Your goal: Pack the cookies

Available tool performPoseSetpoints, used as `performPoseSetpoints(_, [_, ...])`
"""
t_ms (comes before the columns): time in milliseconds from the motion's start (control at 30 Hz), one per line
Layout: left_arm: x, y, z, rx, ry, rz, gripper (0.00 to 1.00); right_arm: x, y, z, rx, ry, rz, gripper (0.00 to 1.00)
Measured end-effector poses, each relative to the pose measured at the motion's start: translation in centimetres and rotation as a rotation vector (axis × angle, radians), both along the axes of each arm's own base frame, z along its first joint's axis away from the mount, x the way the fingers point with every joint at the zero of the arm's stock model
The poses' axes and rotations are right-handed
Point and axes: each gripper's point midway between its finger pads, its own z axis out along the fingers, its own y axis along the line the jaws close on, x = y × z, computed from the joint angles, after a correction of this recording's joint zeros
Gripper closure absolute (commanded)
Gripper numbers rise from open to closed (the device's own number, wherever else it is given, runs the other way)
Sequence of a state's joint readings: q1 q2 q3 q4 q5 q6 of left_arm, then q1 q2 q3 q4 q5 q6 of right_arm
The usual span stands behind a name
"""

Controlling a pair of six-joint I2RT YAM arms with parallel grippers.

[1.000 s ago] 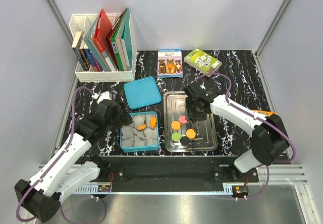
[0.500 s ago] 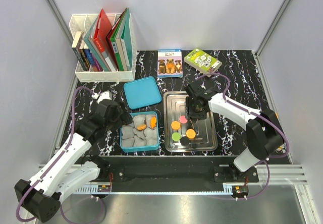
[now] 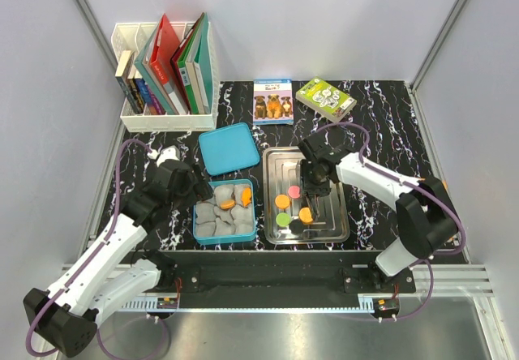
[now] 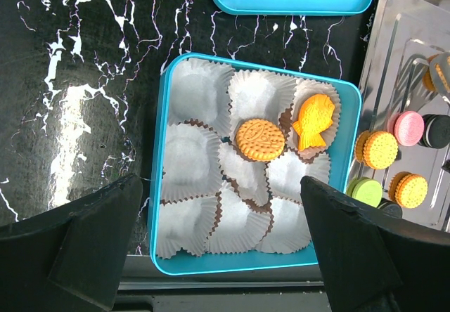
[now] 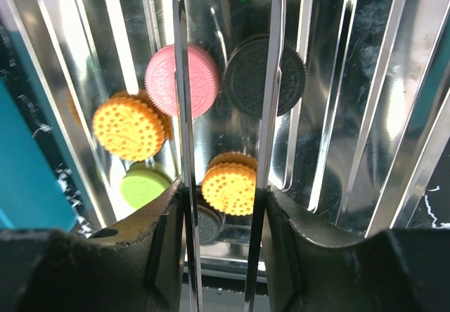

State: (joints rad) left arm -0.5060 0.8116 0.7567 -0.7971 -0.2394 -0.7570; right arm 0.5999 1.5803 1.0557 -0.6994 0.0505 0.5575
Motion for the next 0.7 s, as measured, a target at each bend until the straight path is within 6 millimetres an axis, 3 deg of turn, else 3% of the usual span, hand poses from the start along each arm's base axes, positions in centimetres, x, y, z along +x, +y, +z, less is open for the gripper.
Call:
performPoseSetpoints(233, [0.1, 0.0, 0.0, -0.001, -0.003, 0.000, 0.01, -0.3, 0.5, 3.0, 0.072, -0.048, 0.000, 0.65])
performPoseSetpoints(433, [0.1, -0.1, -0.1, 0.002, 0.003, 0.000, 0.01, -0.2, 1.7, 9.1, 0.178, -0.136, 0.021, 0.72])
performPoseSetpoints(533, [0.2, -0.1, -0.3, 0.007, 0.011, 0.001, 0.01, -0.9, 3.7, 12.5, 0.233, -0.189, 0.085, 0.74])
performPoseSetpoints(700, [0.2, 0.1, -0.4, 0.016, 0.013, 0.006, 0.01, -5.4, 10.2, 16.7, 0.318, -0.225, 0.307, 0.82])
